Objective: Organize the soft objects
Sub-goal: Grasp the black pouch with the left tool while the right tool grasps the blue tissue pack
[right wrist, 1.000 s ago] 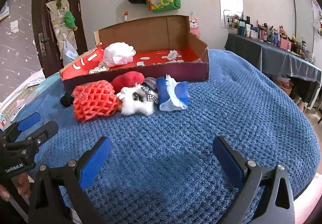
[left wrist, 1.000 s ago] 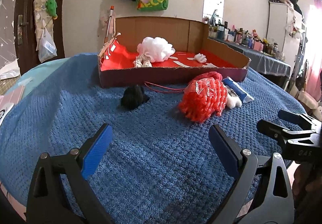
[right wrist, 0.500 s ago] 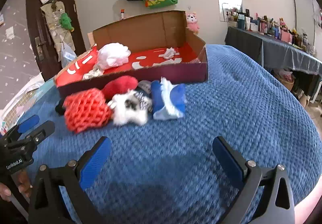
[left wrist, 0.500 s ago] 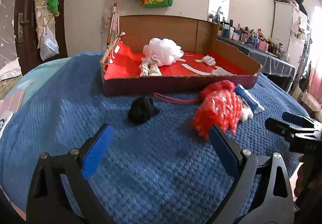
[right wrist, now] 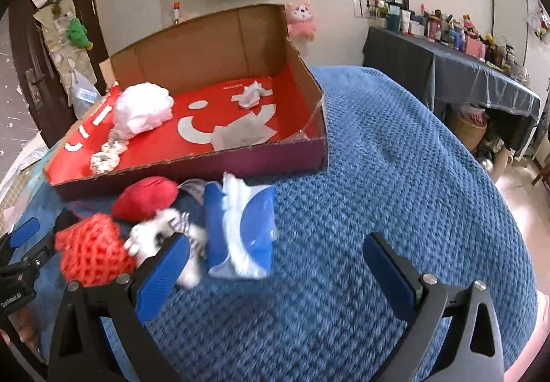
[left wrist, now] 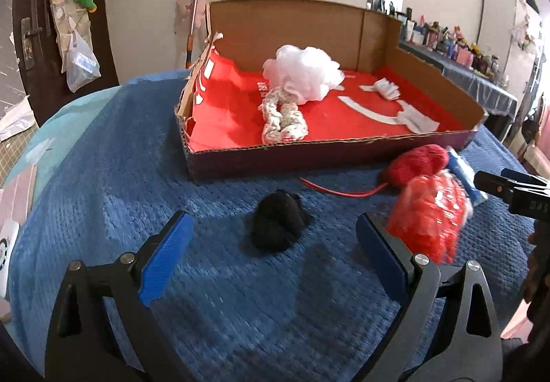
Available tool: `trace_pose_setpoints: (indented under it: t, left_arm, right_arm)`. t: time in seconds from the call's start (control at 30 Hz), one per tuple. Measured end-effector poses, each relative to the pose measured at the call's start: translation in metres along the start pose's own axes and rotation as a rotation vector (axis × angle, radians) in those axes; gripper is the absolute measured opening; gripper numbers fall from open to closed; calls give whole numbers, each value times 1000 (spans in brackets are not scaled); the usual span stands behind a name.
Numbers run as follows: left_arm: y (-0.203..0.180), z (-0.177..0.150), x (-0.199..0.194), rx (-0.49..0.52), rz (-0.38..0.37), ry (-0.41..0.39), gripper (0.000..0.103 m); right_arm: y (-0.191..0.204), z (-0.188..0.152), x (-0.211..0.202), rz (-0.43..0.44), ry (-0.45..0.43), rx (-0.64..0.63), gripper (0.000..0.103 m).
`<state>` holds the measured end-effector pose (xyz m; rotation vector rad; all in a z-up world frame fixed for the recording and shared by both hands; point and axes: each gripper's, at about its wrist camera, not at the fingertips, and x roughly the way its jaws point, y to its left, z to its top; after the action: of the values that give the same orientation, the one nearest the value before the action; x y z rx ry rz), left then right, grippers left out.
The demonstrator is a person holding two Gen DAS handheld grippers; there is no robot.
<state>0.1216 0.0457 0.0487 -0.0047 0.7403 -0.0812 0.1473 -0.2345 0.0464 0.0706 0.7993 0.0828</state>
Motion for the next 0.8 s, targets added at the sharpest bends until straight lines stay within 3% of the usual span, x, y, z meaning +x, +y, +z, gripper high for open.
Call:
trace_pose_setpoints:
  t: [0.23,0.5,0.53,0.6,0.73,0.8]
  left_arm:
    - [2,7,18,34,-8,45,95]
    - [4,6,35,20,-70,131,56]
    - [5,6,35,13,-76,127,52]
    - [8,6,32,3,-96,124,33]
    - [8,6,27,4,-113,108,30]
    - [6,7,23,13,-119,98,30]
  right_arm:
    - [6,9,21,-54,83,-62,103]
    - [0,10,32,-27,128,-50,99]
    - [1,10,31,-18,124,-58,94]
    - [5,10,30,6,116,-80,83]
    - [15,8,23,79,99,-117,41]
    - [17,8,19,81,81,-119,36]
